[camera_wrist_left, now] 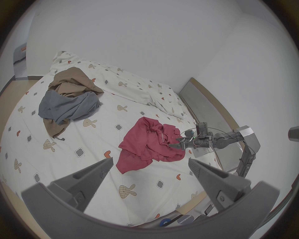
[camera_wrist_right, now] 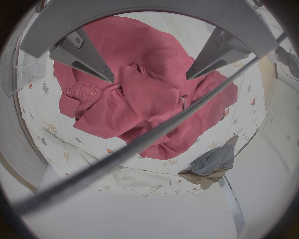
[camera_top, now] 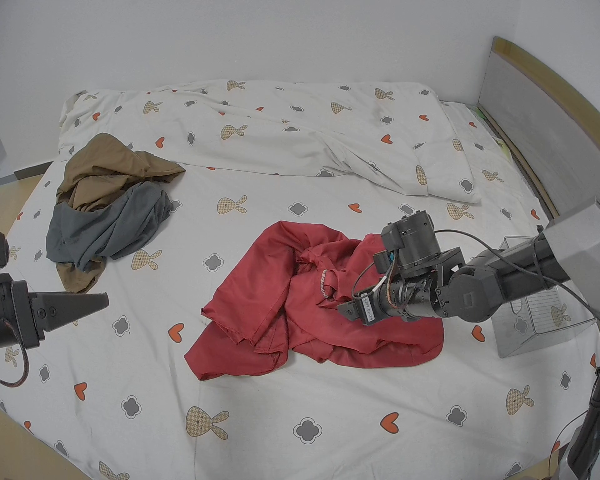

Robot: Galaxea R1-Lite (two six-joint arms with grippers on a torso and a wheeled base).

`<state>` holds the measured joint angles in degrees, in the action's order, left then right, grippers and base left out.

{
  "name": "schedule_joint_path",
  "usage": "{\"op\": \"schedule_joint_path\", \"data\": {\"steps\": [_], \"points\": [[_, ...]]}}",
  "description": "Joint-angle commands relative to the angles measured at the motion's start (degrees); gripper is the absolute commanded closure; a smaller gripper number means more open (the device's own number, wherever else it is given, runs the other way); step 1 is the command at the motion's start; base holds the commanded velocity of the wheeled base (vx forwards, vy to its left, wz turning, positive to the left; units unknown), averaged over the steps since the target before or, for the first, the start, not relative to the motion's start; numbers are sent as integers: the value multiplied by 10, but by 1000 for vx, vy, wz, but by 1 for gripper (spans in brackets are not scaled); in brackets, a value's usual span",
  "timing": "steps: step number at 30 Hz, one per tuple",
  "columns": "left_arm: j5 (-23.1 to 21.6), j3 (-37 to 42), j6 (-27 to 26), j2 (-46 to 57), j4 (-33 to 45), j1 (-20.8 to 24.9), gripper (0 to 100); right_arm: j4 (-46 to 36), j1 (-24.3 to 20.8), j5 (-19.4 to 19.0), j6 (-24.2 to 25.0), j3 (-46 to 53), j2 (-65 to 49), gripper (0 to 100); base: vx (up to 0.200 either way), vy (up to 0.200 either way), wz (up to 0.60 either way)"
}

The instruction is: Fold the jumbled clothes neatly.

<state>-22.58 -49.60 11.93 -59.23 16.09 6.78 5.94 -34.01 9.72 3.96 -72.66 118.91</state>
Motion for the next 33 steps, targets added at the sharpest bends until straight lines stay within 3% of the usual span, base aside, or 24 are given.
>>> {"op": "schedule_joint_path", "data": {"steps": [1, 12, 13, 24, 33], "points": [[0, 0, 0, 1, 0, 0, 0, 0, -4, 1, 1, -16, 26, 0, 0, 0, 0], [0, 0, 0, 0, 0, 0, 0, 0, 11, 20, 2, -64, 72, 0, 0, 0, 0], [0, 0, 0, -1, 0, 0, 0, 0, 11, 20, 3, -66, 73, 100, 0, 0, 0], [0, 0, 0, 0, 0, 0, 0, 1, 13, 21, 3, -87, 56, 100, 0, 0, 0], [0, 0, 0, -2, -1, 0, 0, 0, 59, 47, 4, -167, 36, 100, 0, 0, 0]]}}
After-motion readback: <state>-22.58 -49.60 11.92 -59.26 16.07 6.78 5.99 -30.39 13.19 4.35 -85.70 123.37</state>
